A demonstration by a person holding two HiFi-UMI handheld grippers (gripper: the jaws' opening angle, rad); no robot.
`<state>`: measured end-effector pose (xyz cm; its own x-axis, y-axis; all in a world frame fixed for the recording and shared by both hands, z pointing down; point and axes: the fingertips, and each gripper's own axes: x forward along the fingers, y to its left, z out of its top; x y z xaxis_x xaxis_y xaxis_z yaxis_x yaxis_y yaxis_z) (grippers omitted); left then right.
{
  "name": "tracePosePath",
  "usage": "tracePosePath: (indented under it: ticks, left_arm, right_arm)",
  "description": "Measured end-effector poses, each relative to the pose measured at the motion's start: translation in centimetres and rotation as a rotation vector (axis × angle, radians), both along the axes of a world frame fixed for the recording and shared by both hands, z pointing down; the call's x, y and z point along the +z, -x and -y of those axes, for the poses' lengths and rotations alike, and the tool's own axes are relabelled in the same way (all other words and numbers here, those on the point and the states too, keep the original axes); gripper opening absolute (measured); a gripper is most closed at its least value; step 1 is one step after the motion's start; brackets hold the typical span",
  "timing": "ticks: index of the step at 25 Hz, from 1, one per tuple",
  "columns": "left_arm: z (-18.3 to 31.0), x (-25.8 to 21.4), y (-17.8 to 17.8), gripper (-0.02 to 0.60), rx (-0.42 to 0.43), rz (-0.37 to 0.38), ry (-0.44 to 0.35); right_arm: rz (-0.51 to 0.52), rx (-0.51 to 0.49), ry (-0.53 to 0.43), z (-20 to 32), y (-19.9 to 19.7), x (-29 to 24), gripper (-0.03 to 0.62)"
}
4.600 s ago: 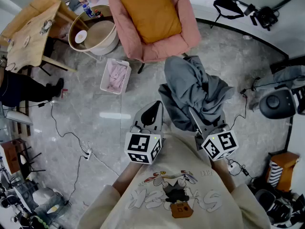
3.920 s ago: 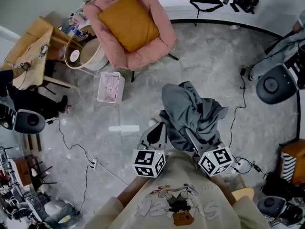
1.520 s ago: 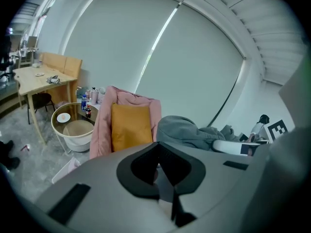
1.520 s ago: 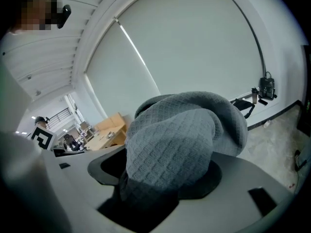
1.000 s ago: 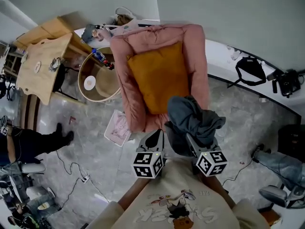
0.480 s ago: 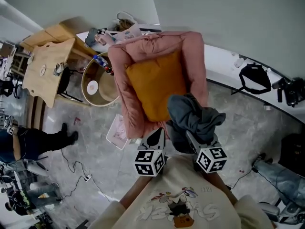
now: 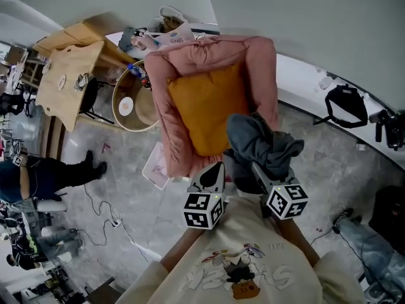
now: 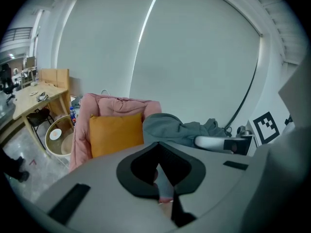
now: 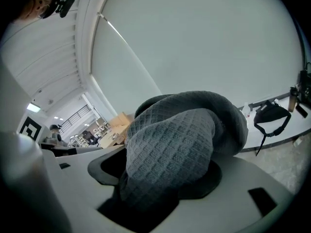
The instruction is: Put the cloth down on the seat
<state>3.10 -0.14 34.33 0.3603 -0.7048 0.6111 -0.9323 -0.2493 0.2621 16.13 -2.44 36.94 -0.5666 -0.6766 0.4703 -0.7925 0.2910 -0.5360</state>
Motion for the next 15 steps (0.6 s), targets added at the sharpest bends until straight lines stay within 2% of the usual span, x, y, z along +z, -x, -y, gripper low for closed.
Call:
tracePosePath:
  ticks: [5, 9, 15]
  left_arm:
    - [0.1, -0.4, 0.2, 0.005, -0.02, 0.022, -0.005]
    - [0.4, -0.7, 0.7, 0.005, 0.002, 0.037, 0.009]
    - [1.3, 0.1, 1.1, 0.005, 0.022, 0.018, 0.042]
  right_arm:
    - [0.012, 0.004, -0.004, 1.0, -0.6, 0.0, 0.328]
    - [0.026, 0.019, -0.011, 1.7, -0.3, -0.6, 0.328]
    - [0.024, 0.048, 0.005, 2.5, -0.4, 0.1, 0.328]
